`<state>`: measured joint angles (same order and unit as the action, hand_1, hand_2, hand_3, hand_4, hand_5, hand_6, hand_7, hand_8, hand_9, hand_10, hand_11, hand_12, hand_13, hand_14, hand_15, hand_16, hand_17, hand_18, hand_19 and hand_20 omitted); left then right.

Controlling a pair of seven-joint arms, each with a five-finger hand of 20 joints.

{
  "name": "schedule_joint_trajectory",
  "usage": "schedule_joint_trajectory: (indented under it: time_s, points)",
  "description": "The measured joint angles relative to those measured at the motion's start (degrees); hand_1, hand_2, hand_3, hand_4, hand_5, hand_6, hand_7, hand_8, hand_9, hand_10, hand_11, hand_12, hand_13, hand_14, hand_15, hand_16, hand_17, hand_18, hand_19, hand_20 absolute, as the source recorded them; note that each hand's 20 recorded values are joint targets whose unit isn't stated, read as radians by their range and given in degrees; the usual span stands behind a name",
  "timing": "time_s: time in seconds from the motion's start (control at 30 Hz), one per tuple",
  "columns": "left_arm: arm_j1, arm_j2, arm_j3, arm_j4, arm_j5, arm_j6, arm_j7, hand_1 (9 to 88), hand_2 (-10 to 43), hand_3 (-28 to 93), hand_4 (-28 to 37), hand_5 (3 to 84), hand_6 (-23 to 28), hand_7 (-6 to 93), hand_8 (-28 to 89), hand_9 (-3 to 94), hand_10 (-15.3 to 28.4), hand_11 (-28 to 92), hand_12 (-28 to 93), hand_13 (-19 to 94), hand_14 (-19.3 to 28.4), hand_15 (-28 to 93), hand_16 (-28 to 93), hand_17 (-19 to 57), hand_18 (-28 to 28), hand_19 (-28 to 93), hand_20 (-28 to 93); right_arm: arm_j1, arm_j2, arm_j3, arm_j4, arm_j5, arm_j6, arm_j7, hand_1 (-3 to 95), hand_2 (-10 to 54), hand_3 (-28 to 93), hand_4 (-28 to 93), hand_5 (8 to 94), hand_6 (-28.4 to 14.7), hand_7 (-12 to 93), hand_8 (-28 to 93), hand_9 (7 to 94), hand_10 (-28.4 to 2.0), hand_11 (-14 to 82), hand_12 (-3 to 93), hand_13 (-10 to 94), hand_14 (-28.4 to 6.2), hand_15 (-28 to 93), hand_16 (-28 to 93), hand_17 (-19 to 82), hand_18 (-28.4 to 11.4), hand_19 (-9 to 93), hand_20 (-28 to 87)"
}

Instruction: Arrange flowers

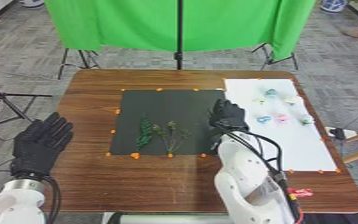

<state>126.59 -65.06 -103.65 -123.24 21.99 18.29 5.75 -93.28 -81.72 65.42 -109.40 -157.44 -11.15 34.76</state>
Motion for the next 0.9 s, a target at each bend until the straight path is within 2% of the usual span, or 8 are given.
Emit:
schedule_joint_trajectory:
  time_s: [0.1,0.23,0.3,0.47,0.6,0.67,0.77,0.9]
  points:
    - [-0.22,0.25,0.31,0.00,-0.10,0.41,-0.03,31.9,13.0,75,-24.0,47.7,10.2,11.0,-8,40.1,14.9,20,12,31,15.9,44,-6,-3.9,14.8,33,16,-1.35,-2.02,-0.64,1.86,-1.52,2.59,-0.04,68.6,-9.5,67,-27,75.0,-1.4,40,20,87.4,-10.2,14.5,47.0,64,-17.3,72,59,37,-28.4,90,54]
    - [-0.41,0.63,0.60,-0.02,-1.00,1.63,0.12,31.8,13.0,75,-24.1,47.8,10.2,11.2,-8,40.5,14.9,21,13,31,15.9,44,-6,-4.0,14.8,33,16,-1.91,-2.63,-1.87,4.30,-3.83,3.87,0.45,65.9,-9.5,68,-27,72.7,-2.0,42,19,86.3,-10.5,15.8,46.3,64,-17.9,73,57,37,-28.4,91,53]
    - [-0.44,0.81,0.60,-0.02,-1.30,2.05,0.34,31.9,13.2,75,-24.0,48.2,10.2,11.8,-8,40.6,14.8,21,13,31,15.7,44,-6,-4.0,14.8,34,16,-2.10,-2.84,-2.12,4.53,-3.77,3.40,0.73,62.9,-9.5,67,-27,70.0,-3.0,43,18,84.5,-11.3,15.0,43.5,63,-18.6,74,50,37,-28.4,91,52]
    - [-0.94,1.14,1.31,-0.06,-1.75,3.83,0.94,32.5,14.6,77,-22.7,48.8,10.1,13.0,-9,40.6,14.8,22,13,30,15.5,45,-7,-3.9,14.7,34,17,-2.17,-3.64,-1.97,3.61,-2.60,-0.48,1.23,60.8,-9.5,63,-26,67.0,-5.1,41,16,81.2,-13.5,12.3,39.6,61,-19.2,73,46,35,-28.4,91,52]
    - [-0.97,1.15,1.30,-0.22,-1.83,4.14,1.06,32.6,15.2,78,-21.7,49.2,10.1,13.4,-9,41.0,14.7,23,13,30,15.5,45,-7,-3.9,14.6,34,17,-1.86,-3.98,-1.84,2.62,0.40,-1.98,2.22,56.9,-9.5,63,-26,65.4,-6.4,37,16,75.8,-16.9,22.0,29.7,61,-19.4,73,43,35,-28.4,91,52]
    - [-0.89,1.15,1.21,-0.29,-1.95,4.14,1.12,32.4,15.2,77,-21.7,49.2,10.1,13.5,-9,41.0,14.7,23,13,31,15.5,45,-7,-3.9,14.7,34,17,-1.78,-3.99,-1.84,2.32,1.98,-1.98,2.73,50.7,-9.5,69,-27,65.0,-7.8,31,12,73.6,-18.6,25.7,23.4,60,-19.6,73,43,35,-28.4,91,52]
    - [-0.73,1.15,1.12,-0.42,-2.14,4.14,1.17,32.1,15.1,77,-21.8,49.1,10.1,13.5,-9,41.0,14.8,23,13,31,15.5,45,-7,-3.9,14.7,34,17,-1.78,-3.99,-1.82,1.78,3.77,-1.98,3.43,46.6,-9.5,73,-27,63.5,-8.7,31,-7,72.0,-19.6,26.6,21.5,60,-19.7,73,42,36,-28.4,91,52]
    - [-0.57,1.15,1.11,-0.45,-2.36,4.14,1.27,32.0,15.0,77,-22.1,49.2,10.1,13.5,-9,41.1,14.9,23,13,31,15.5,45,-7,-3.9,14.7,34,16,-1.91,-3.99,-1.92,1.22,4.67,-1.67,3.72,45.1,-9.5,72,-27,62.2,-9.3,28,-9,71.3,-20.1,26.2,21.2,60,-19.8,73,42,36,-28.4,91,51]
